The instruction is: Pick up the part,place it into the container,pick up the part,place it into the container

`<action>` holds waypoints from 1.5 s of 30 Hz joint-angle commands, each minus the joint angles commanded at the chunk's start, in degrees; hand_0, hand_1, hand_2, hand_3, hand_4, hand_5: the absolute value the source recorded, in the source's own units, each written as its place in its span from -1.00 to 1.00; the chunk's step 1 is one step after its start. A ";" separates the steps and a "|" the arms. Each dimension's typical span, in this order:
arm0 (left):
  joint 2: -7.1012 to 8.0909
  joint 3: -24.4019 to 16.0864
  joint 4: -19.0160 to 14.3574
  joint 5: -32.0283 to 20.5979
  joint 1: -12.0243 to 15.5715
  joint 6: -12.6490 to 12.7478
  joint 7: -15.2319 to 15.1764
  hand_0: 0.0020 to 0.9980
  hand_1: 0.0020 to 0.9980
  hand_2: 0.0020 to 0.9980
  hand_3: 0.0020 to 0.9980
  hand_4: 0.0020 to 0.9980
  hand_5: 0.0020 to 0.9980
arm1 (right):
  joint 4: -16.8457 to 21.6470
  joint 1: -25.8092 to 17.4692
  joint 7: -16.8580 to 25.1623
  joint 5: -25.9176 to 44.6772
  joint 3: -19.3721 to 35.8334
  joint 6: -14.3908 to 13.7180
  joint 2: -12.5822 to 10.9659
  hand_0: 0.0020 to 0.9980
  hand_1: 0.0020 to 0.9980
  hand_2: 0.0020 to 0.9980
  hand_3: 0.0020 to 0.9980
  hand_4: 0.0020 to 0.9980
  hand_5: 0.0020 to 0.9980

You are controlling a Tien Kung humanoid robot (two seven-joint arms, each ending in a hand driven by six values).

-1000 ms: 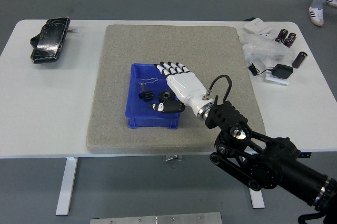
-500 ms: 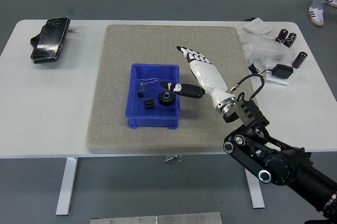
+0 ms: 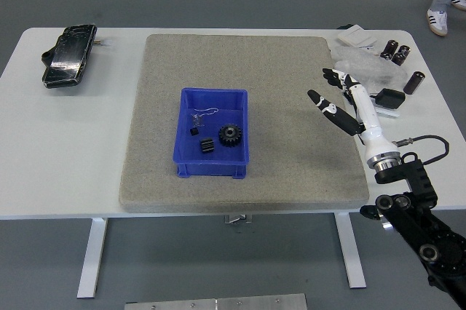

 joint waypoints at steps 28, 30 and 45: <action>0.90 -0.05 0.00 -1.24 0.82 0.17 -0.01 0.29 0.15 0.15 0.22 0.36 -0.52 | 2.52 -5.57 1.80 5.91 15.06 1.00 2.45 0.70 0.56 0.57 0.54 0.89 0.51; 0.90 0.01 0.00 -1.37 0.86 0.19 -0.01 0.29 0.15 0.15 0.22 0.36 -0.52 | 2.55 -5.58 1.80 5.90 15.27 1.02 2.44 0.70 0.56 0.57 0.54 0.89 0.51; 1.42 0.24 0.00 -1.50 0.54 0.14 0.05 0.29 0.15 0.15 0.22 0.37 -0.52 | 2.63 -5.51 1.77 5.72 17.39 1.19 2.36 0.71 0.55 0.57 0.54 0.86 0.48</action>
